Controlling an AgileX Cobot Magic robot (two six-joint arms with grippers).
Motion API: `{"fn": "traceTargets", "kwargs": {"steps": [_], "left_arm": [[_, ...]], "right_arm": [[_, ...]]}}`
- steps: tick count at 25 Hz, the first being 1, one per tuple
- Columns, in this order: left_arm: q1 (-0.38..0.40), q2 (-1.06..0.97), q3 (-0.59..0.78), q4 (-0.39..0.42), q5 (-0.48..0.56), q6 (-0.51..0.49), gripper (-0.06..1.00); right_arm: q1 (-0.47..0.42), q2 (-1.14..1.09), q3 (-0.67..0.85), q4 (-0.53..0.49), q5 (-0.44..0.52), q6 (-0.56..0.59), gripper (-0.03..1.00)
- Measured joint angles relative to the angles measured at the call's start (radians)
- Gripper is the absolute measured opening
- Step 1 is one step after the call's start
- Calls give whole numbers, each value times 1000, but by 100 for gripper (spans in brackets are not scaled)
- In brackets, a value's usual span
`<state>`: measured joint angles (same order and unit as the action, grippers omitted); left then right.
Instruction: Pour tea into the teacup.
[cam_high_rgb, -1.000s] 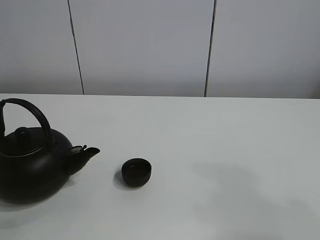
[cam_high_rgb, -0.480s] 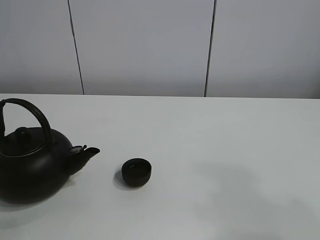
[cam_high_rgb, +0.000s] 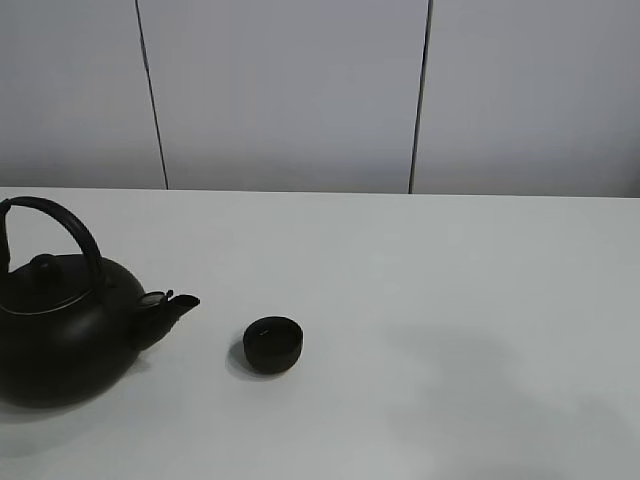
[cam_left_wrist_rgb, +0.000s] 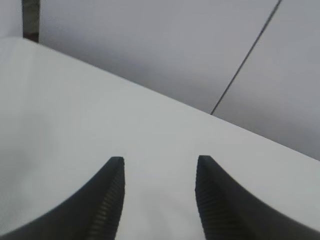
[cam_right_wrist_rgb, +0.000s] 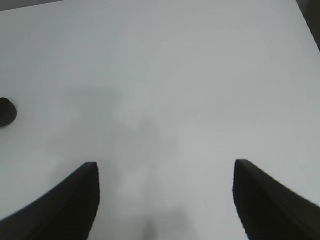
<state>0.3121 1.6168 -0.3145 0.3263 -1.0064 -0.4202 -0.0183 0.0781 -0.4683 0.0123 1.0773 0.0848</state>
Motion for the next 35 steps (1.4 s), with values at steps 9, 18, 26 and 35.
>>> {"fn": "traceTargets", "kwargs": {"steps": [9, 18, 26, 35], "left_arm": [[248, -209, -114, 288, 306, -303, 33], [248, -461, -146, 358, 338, -389, 33], [126, -564, -185, 392, 439, -375, 33], [112, -594, -188, 366, 518, -346, 33]], "right_arm": [[0, 0, 0, 0, 0, 0, 52], [0, 0, 0, 0, 0, 0, 52], [0, 0, 0, 0, 0, 0, 52], [0, 0, 0, 0, 0, 0, 52]]}}
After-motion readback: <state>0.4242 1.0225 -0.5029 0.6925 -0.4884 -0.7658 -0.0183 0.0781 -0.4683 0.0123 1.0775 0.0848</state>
